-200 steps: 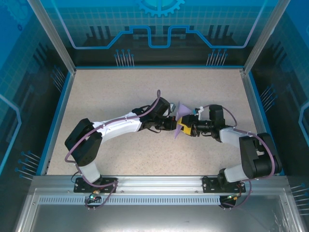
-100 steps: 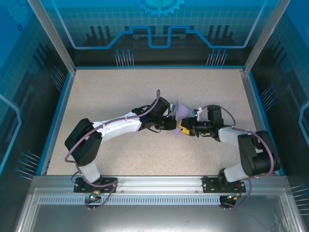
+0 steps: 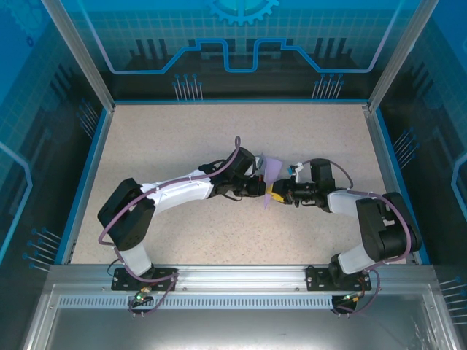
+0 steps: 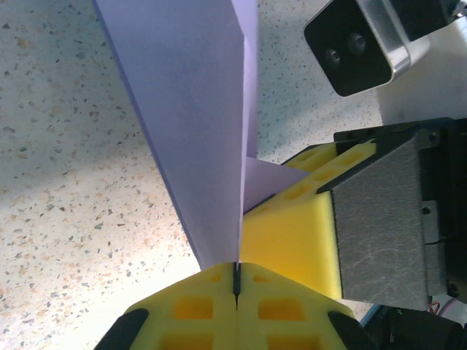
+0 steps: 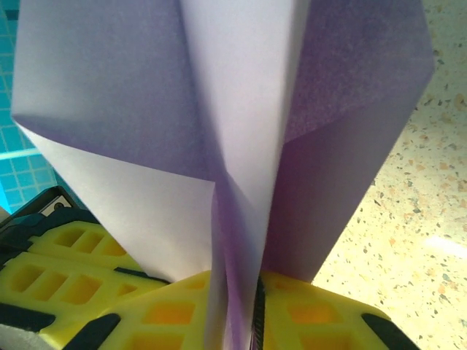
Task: Fold a paper plane with a square sheet of paper (pick it up from the middle)
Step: Turn over a paper plane at the center of the table.
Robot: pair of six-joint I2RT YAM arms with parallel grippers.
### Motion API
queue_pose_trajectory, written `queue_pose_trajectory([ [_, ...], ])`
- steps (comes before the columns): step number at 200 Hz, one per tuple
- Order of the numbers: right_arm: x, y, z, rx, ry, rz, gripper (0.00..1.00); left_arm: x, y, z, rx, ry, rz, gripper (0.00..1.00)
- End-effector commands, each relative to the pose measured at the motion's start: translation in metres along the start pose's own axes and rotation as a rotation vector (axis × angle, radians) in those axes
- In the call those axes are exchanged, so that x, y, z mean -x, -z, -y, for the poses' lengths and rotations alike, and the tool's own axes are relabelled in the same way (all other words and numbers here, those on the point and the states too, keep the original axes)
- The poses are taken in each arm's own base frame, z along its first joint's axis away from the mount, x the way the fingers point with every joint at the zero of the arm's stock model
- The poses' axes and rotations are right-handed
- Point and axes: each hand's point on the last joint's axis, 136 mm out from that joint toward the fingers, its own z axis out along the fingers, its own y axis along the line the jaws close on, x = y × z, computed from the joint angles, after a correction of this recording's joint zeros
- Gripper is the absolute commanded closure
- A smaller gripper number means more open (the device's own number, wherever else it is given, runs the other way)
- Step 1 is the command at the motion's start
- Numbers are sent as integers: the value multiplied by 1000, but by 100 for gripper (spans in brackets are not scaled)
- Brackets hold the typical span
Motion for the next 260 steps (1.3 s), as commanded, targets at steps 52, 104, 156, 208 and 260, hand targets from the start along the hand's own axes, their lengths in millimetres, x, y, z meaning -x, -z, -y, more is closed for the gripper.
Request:
queue_pose_trajectory([
  [52, 6, -4, -8, -4, 54, 4, 88, 5, 9, 6, -36, 21, 16, 92],
  [104, 3, 0, 3, -116, 104, 2, 92, 4, 14, 3, -31, 28, 20, 83],
  [156, -7, 14, 27, -389, 231, -21, 93, -2, 12, -5, -16, 35, 4, 75],
  [208, -12, 18, 49, -682, 358, -55, 93, -11, 15, -26, 44, 46, -7, 71],
  [260, -11, 7, 56, -848, 467, -93, 88, -22, 22, -43, 83, 64, -10, 70],
])
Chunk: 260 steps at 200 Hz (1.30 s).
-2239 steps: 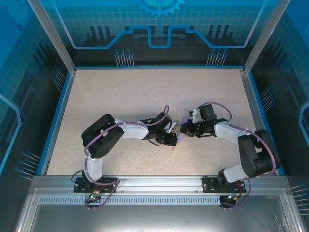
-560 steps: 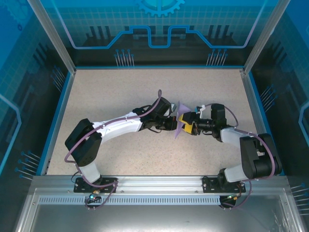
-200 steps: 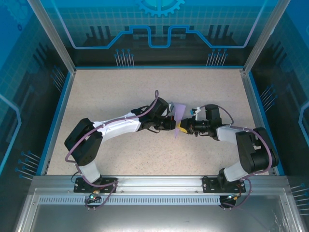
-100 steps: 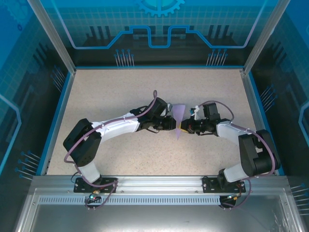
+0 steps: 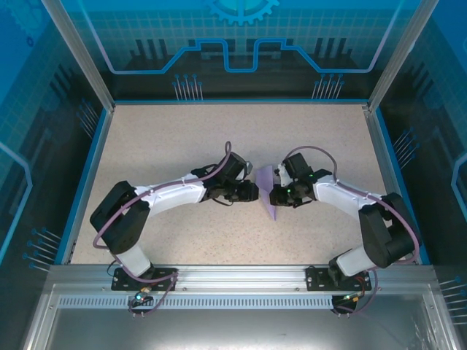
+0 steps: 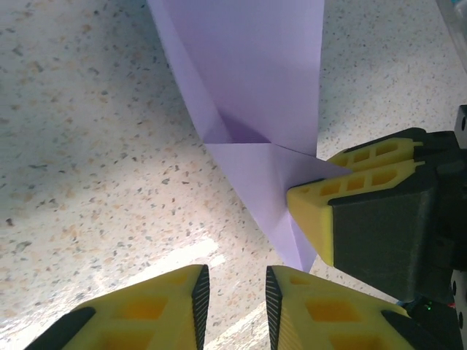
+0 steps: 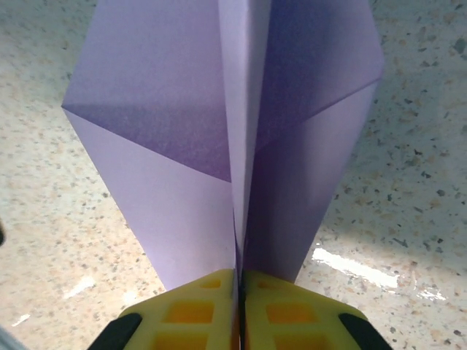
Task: Fold a paper plane with a square sheet of paper (pick it up from the middle)
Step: Turn over a paper plane at the center of the table.
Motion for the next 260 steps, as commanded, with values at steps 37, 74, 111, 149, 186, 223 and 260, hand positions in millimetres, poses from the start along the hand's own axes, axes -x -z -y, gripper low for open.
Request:
queue_pose_trajectory([
  [37, 2, -11, 10, -196, 115, -29, 86, -6, 15, -16, 32, 8, 13, 70],
  [74, 3, -19, 9, -232, 156, -31, 85, -8, 16, -18, 32, 6, 11, 70],
  [111, 4, -28, 6, -251, 207, -29, 81, -9, 16, -19, 28, 9, 13, 70],
  [149, 6, -34, 3, -275, 250, -13, 79, -12, 26, -18, 11, 8, 35, 58],
  [186, 5, -43, 10, -317, 274, -22, 78, -16, 36, -23, -4, 31, 51, 44],
  [223, 7, -45, 6, -337, 302, -16, 81, -20, 43, -32, 4, 44, 59, 30],
  [260, 12, -33, -2, -347, 315, 14, 85, -22, 46, -37, 12, 47, 59, 23],
])
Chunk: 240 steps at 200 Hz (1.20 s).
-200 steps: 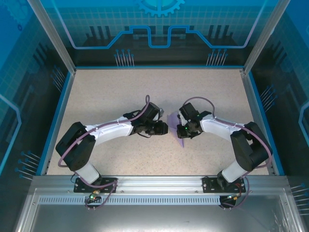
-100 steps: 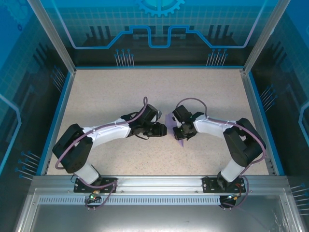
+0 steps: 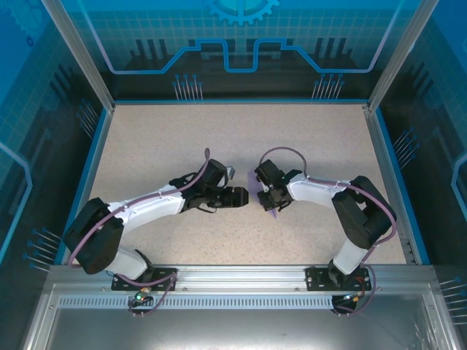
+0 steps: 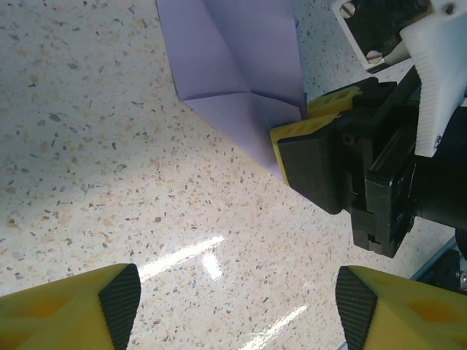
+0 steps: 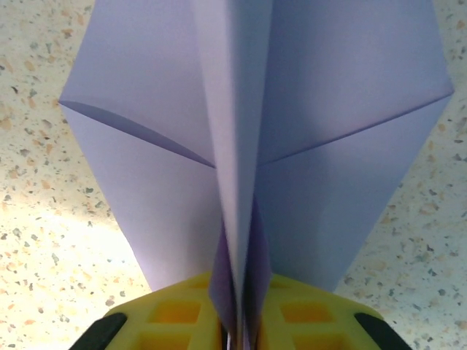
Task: Fold a paper plane with a square sheet of paper (pick it up from the middle)
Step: Turn over a paper plane at the center of the table, then reset both arms
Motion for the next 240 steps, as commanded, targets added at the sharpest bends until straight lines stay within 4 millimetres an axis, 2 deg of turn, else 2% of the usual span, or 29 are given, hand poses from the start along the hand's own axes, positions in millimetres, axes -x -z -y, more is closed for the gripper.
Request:
queue_pose_trajectory([
  [1, 6, 9, -4, -25, 31, 17, 86, -1, 6, -6, 6, 13, 12, 23],
  [24, 10, 18, -5, -42, 38, 29, 90, -2, 7, -8, 8, 13, 13, 17],
  [48, 11, 18, -7, -48, 38, 27, 94, 0, 11, -11, 7, 18, 26, 11],
  [91, 11, 14, -13, -57, 32, 16, 99, 2, 20, -22, 17, 31, 41, 9],
  [122, 7, 6, -17, -43, 6, -18, 97, 3, 25, -30, 15, 46, 52, 8],
  [135, 8, 7, -18, -39, 0, -14, 92, 4, 26, -30, 16, 41, 56, 3],
  [158, 13, 19, -19, -30, 8, 3, 86, 9, 31, -27, 11, 20, 64, 2],
  [172, 17, 32, -20, -17, 20, 15, 74, 12, 35, -25, 14, 1, 67, 1],
  [202, 20, 82, -13, -1, 89, 38, 48, 26, 59, -24, 70, -88, 97, 1],
  [222, 24, 113, -5, 33, 138, 76, 40, 40, 78, -29, 123, -147, 131, 1],
  [240, 37, 134, 3, 106, 145, 177, 34, 61, 94, -33, 162, -209, 204, 1],
])
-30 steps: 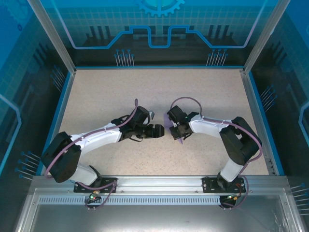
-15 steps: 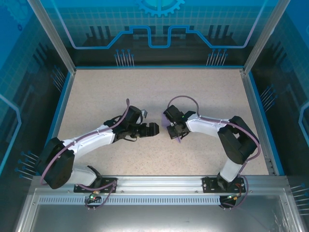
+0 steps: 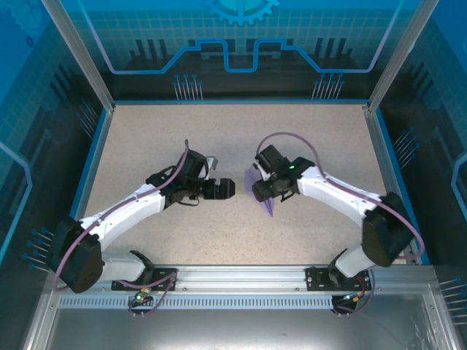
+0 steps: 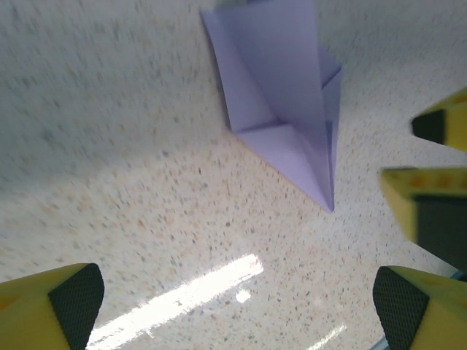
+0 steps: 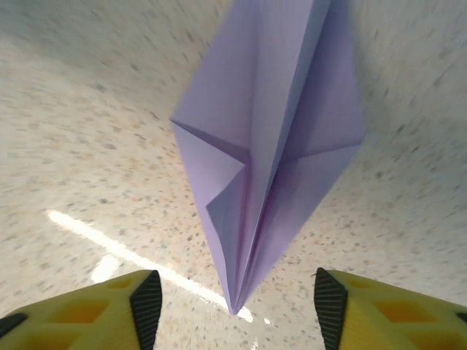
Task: Fold a paper plane with a square sheet of paper (pick it up from the middle)
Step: Reset both arms
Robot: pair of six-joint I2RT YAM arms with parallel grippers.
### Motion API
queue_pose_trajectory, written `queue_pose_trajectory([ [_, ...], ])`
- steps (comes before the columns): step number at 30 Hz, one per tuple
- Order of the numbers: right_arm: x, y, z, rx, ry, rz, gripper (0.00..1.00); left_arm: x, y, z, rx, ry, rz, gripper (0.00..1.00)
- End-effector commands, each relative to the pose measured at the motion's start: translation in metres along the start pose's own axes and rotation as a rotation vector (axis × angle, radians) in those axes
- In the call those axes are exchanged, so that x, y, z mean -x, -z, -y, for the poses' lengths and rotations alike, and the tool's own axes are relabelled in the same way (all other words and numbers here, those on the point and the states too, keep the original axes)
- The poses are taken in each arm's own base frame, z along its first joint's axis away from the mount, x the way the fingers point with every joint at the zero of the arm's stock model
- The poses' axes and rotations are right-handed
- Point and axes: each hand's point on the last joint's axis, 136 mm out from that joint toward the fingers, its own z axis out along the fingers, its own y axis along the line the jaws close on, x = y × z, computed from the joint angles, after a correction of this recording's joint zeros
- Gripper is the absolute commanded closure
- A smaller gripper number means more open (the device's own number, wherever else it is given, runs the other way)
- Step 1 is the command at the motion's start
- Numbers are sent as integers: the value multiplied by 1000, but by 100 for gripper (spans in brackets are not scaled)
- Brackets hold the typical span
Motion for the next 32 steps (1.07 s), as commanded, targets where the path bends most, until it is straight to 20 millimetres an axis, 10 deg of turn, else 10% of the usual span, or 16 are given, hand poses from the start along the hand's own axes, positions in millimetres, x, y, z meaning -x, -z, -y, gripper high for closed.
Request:
queue_pose_trajectory([
  [1, 4, 31, 13, 74, 49, 54, 34, 27, 27, -14, 87, -127, 85, 1],
  [9, 50, 48, 101, -46, -90, 468, 9, 74, 49, -112, 429, -139, 373, 1],
  [19, 18, -2, 213, -375, -275, 559, 1, 80, 49, -196, 620, -100, 488, 1],
  [32, 21, -18, 231, -326, -276, 647, 1, 83, 27, -219, 590, -75, 500, 1],
])
